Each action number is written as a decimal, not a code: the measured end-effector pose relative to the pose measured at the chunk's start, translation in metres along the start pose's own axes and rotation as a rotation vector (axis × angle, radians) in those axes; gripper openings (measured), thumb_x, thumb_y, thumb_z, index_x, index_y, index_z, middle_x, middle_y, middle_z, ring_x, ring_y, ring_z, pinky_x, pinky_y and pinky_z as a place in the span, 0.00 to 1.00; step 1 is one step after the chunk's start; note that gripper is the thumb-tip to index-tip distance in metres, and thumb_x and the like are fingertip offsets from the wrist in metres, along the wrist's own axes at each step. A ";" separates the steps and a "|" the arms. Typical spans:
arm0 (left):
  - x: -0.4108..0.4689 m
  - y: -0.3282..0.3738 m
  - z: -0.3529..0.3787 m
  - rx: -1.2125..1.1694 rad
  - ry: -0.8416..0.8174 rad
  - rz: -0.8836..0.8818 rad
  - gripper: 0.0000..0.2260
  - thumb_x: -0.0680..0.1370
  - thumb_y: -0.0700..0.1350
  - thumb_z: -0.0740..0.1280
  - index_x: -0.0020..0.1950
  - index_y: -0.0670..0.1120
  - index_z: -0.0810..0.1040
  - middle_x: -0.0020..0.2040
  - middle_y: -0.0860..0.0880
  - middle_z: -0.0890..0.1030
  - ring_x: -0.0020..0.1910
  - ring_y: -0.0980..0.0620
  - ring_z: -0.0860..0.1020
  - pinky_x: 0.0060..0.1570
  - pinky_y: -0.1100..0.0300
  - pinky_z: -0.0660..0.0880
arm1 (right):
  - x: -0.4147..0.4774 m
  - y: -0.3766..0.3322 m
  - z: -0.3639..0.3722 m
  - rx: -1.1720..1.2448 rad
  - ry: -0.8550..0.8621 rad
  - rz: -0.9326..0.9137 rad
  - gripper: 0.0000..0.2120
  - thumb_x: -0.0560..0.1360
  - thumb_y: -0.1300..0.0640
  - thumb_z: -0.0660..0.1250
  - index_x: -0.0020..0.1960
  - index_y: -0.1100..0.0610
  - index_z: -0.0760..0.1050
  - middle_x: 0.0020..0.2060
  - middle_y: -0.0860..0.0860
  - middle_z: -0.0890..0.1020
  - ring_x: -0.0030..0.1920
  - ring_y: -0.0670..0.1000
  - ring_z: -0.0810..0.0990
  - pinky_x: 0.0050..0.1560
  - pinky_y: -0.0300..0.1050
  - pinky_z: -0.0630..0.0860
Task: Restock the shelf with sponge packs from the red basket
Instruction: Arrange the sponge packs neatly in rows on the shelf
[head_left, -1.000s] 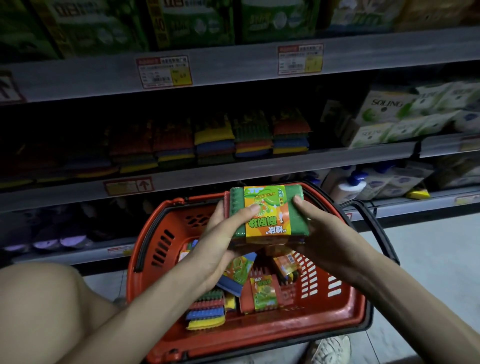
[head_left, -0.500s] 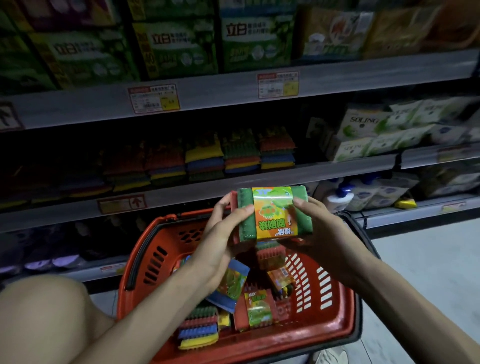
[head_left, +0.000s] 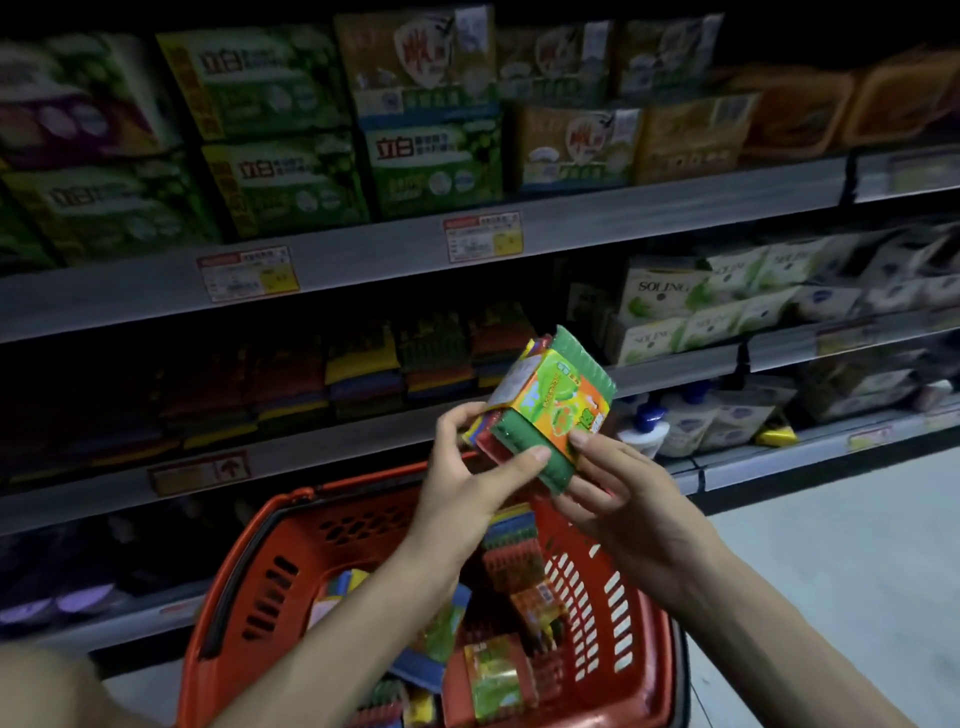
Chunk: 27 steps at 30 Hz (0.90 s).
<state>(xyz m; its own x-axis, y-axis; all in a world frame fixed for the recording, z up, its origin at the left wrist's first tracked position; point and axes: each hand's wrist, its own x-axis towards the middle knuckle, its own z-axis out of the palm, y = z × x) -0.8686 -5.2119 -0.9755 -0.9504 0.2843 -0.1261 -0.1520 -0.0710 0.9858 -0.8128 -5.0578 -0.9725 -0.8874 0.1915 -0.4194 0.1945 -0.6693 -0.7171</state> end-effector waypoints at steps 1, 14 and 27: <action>0.002 0.000 0.003 0.085 0.009 0.047 0.26 0.72 0.43 0.80 0.65 0.53 0.73 0.59 0.51 0.81 0.51 0.63 0.83 0.45 0.69 0.78 | 0.002 -0.003 -0.001 0.023 0.005 -0.029 0.18 0.68 0.59 0.79 0.56 0.60 0.81 0.54 0.64 0.81 0.51 0.61 0.80 0.56 0.47 0.77; 0.044 -0.020 0.066 0.405 0.169 0.421 0.21 0.79 0.46 0.72 0.71 0.53 0.73 0.64 0.57 0.74 0.63 0.63 0.75 0.62 0.67 0.74 | 0.041 -0.034 -0.019 -0.110 0.149 -0.342 0.24 0.77 0.65 0.71 0.69 0.47 0.76 0.58 0.56 0.85 0.57 0.54 0.86 0.61 0.50 0.79; 0.072 -0.032 0.105 0.150 0.194 0.149 0.28 0.81 0.42 0.68 0.79 0.56 0.65 0.74 0.60 0.69 0.72 0.62 0.67 0.70 0.64 0.66 | 0.093 -0.060 -0.039 -0.500 0.204 -0.525 0.18 0.77 0.66 0.72 0.63 0.51 0.80 0.57 0.47 0.86 0.60 0.46 0.84 0.65 0.49 0.78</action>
<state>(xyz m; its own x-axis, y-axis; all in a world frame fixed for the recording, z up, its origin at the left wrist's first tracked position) -0.9038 -5.0889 -1.0043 -0.9956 0.0917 0.0165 0.0210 0.0482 0.9986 -0.8908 -4.9717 -0.9908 -0.8302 0.5573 -0.0124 -0.0230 -0.0565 -0.9981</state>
